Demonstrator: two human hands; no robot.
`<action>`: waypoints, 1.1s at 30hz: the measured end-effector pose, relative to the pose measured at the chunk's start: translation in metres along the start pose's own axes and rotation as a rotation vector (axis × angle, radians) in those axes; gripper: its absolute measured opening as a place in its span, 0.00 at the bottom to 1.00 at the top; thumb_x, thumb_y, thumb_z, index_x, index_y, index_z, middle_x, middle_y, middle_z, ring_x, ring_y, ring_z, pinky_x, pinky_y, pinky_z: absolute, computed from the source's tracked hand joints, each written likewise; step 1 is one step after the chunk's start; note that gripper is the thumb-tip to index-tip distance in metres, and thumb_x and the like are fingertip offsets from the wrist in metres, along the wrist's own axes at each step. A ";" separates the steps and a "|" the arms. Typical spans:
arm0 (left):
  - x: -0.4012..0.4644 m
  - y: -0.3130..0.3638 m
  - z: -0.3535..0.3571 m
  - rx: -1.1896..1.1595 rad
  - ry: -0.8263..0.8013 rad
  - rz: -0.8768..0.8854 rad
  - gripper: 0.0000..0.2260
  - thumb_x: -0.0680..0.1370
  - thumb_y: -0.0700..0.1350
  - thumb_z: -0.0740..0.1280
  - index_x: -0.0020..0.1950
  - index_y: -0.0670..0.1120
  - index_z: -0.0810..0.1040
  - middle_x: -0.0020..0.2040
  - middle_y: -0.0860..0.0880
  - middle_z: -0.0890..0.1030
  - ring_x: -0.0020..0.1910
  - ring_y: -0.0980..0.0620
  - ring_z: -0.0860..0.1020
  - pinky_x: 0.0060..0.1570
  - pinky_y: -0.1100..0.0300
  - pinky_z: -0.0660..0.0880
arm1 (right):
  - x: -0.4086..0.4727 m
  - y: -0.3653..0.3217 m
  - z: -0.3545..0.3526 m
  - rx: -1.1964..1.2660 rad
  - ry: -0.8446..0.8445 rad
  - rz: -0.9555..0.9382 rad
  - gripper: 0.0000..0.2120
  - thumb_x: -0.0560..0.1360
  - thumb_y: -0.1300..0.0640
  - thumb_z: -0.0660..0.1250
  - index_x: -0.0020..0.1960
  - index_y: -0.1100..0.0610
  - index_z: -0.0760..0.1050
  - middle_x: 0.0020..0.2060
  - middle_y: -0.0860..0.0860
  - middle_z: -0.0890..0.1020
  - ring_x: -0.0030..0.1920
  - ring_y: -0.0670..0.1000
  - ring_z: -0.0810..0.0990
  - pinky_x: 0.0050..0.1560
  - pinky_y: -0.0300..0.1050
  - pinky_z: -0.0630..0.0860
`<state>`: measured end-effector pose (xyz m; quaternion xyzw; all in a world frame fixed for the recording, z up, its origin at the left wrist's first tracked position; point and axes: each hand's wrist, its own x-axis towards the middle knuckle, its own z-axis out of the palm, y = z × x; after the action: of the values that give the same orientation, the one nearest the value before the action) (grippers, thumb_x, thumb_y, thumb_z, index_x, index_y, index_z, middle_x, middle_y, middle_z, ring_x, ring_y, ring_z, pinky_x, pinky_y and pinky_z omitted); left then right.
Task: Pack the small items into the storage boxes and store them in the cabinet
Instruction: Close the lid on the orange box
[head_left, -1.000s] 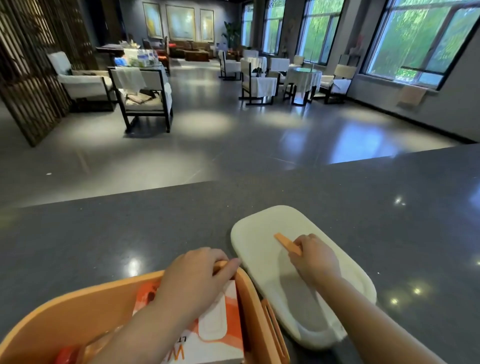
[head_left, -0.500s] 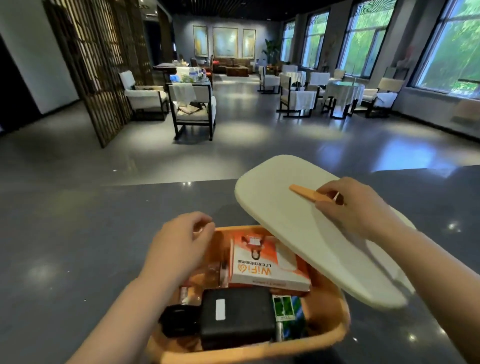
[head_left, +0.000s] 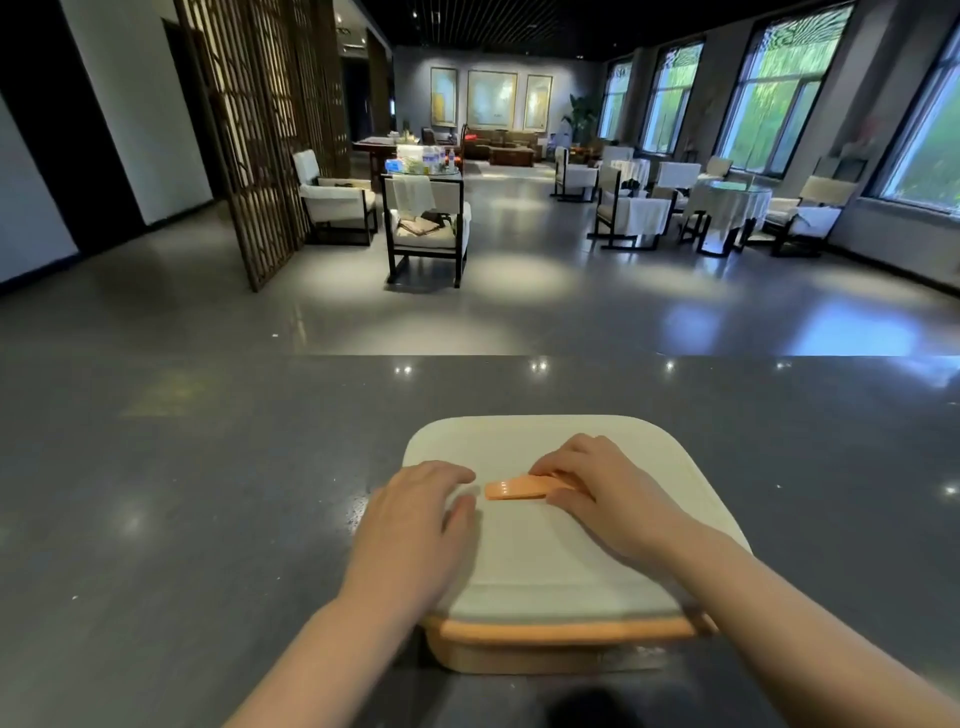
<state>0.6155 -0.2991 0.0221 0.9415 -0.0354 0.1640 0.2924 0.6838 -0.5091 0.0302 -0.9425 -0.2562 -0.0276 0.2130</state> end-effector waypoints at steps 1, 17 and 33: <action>0.000 0.001 0.005 0.011 -0.017 0.011 0.12 0.78 0.50 0.62 0.60 0.55 0.76 0.60 0.59 0.77 0.61 0.57 0.71 0.61 0.60 0.66 | -0.003 0.003 0.000 -0.001 -0.006 0.006 0.10 0.78 0.51 0.62 0.57 0.42 0.76 0.50 0.40 0.73 0.54 0.45 0.69 0.54 0.44 0.70; 0.039 0.074 0.081 0.149 -0.344 0.340 0.23 0.79 0.59 0.55 0.73 0.58 0.58 0.77 0.55 0.55 0.75 0.55 0.52 0.72 0.57 0.48 | -0.080 0.054 0.002 -0.004 0.350 0.484 0.23 0.78 0.46 0.63 0.70 0.49 0.66 0.68 0.43 0.69 0.69 0.45 0.64 0.66 0.39 0.62; 0.031 0.067 0.103 0.128 -0.310 0.335 0.21 0.79 0.61 0.49 0.72 0.62 0.57 0.76 0.61 0.55 0.74 0.58 0.50 0.72 0.57 0.46 | -0.086 0.057 0.010 0.476 0.641 0.844 0.28 0.64 0.44 0.77 0.63 0.46 0.77 0.45 0.34 0.80 0.46 0.37 0.77 0.44 0.30 0.70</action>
<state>0.6634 -0.4119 -0.0113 0.9530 -0.2250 0.0656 0.1918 0.6368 -0.5901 -0.0148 -0.8338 0.2198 -0.1662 0.4784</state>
